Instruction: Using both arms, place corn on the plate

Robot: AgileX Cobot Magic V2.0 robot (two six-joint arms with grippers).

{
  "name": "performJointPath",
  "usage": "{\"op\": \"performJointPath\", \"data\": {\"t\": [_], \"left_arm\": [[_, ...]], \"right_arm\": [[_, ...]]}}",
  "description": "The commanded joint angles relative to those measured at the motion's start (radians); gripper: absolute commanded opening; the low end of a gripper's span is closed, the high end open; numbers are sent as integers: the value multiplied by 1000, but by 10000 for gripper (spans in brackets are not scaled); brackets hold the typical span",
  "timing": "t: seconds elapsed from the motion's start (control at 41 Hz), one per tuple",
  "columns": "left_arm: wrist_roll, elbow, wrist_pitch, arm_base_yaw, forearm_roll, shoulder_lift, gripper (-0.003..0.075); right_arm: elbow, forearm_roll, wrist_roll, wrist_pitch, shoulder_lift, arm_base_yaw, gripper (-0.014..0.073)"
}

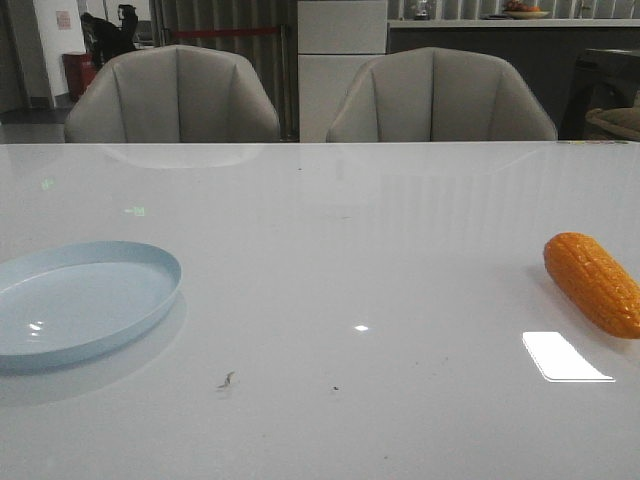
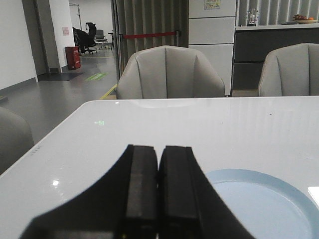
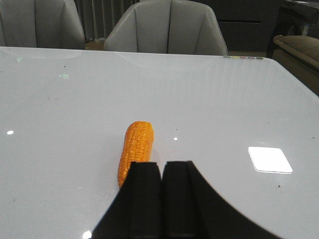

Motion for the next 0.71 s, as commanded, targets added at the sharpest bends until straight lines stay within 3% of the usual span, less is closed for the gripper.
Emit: {"op": "performJointPath", "data": {"t": [0.0, 0.684], "left_arm": [[-4, 38, -85, -1, -1, -17, 94], [-4, 38, -85, -1, -1, -17, 94]], "right_arm": [[-23, -4, -1, -80, -23, 1, 38], [-23, -4, -1, -98, -23, 1, 38]]}}
